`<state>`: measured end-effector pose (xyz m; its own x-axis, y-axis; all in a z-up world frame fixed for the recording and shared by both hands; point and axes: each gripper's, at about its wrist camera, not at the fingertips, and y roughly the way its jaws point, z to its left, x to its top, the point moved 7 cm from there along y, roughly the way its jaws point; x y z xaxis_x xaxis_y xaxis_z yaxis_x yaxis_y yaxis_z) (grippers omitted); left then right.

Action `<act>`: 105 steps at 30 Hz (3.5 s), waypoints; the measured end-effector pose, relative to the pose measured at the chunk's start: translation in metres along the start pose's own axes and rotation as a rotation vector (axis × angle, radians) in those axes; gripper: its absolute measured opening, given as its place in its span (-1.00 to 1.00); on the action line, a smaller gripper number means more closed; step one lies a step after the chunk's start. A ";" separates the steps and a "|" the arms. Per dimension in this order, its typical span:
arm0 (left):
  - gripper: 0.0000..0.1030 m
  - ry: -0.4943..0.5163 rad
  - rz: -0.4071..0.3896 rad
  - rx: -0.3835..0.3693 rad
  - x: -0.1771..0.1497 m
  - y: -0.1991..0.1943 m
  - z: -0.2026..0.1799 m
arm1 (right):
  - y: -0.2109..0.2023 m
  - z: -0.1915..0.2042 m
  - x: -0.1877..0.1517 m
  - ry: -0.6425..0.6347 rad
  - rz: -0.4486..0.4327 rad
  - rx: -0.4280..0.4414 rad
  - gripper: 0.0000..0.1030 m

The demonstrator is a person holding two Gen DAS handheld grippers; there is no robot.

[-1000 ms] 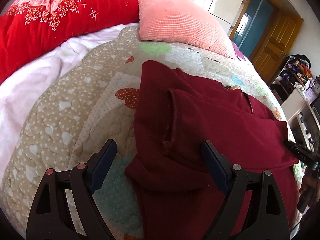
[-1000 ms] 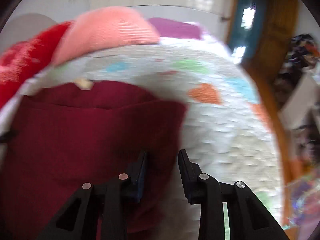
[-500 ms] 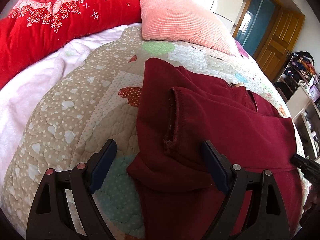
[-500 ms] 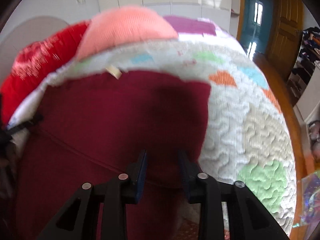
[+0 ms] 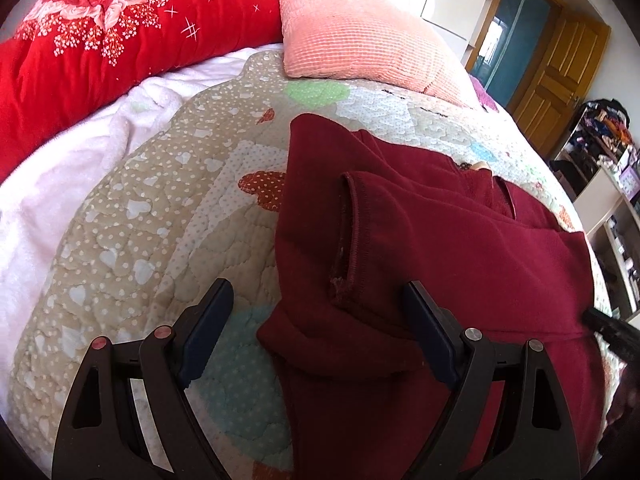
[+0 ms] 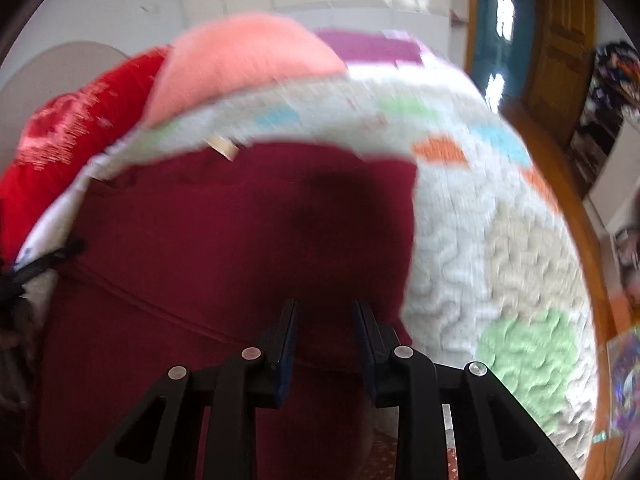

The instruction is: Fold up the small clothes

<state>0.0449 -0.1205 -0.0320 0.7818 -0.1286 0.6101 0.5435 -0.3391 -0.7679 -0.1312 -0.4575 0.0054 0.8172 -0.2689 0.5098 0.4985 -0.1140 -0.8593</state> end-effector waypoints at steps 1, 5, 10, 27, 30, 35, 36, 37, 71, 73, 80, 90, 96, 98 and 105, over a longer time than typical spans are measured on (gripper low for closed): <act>0.69 0.007 0.000 0.007 -0.001 -0.003 0.000 | -0.002 -0.001 0.000 0.019 -0.018 0.015 -0.49; 0.69 0.006 0.013 0.023 -0.011 -0.018 0.004 | -0.024 -0.001 -0.001 0.013 -0.039 0.008 -0.43; 0.69 -0.049 -0.016 -0.017 -0.006 -0.042 0.003 | -0.046 -0.010 -0.004 0.054 -0.079 0.020 -0.11; 0.69 -0.090 0.110 0.061 -0.005 0.000 -0.008 | -0.032 -0.039 0.000 0.082 -0.069 -0.081 -0.10; 0.69 -0.069 0.103 0.077 -0.008 -0.008 -0.010 | -0.053 -0.023 0.001 0.054 -0.114 -0.012 -0.10; 0.69 -0.040 0.097 0.103 -0.016 -0.025 -0.014 | -0.052 0.006 0.021 -0.011 -0.163 0.033 -0.10; 0.69 -0.041 0.096 0.107 -0.018 -0.029 -0.013 | -0.045 0.012 0.028 -0.018 -0.166 0.052 -0.10; 0.69 -0.043 0.096 0.109 -0.018 -0.031 -0.012 | -0.034 0.014 0.036 -0.018 -0.155 0.069 -0.10; 0.69 -0.004 0.081 0.126 -0.140 -0.157 0.001 | -0.147 -0.004 -0.155 -0.006 0.021 0.235 0.16; 0.69 -0.020 0.097 0.118 -0.152 -0.160 0.006 | -0.148 -0.004 -0.169 -0.003 0.040 0.244 0.16; 0.69 -0.017 0.154 0.140 -0.185 -0.164 0.018 | -0.154 -0.005 -0.197 0.032 0.067 0.299 0.17; 0.69 -0.019 0.180 0.132 -0.202 -0.163 0.024 | -0.149 0.022 -0.215 -0.011 0.111 0.351 0.21; 0.69 -0.035 0.199 0.095 -0.207 -0.163 0.019 | -0.149 0.027 -0.219 -0.016 0.115 0.361 0.25; 0.69 -0.029 0.204 0.080 -0.209 -0.164 0.014 | -0.148 0.028 -0.219 -0.019 0.118 0.360 0.25; 0.69 0.028 0.230 0.074 -0.221 -0.161 0.000 | -0.150 0.030 -0.223 -0.030 0.119 0.370 0.26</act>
<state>-0.2153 -0.0376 -0.0425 0.8795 -0.2207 0.4215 0.3735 -0.2285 -0.8990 -0.3794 -0.3520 0.0215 0.8812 -0.2304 0.4128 0.4655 0.2705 -0.8427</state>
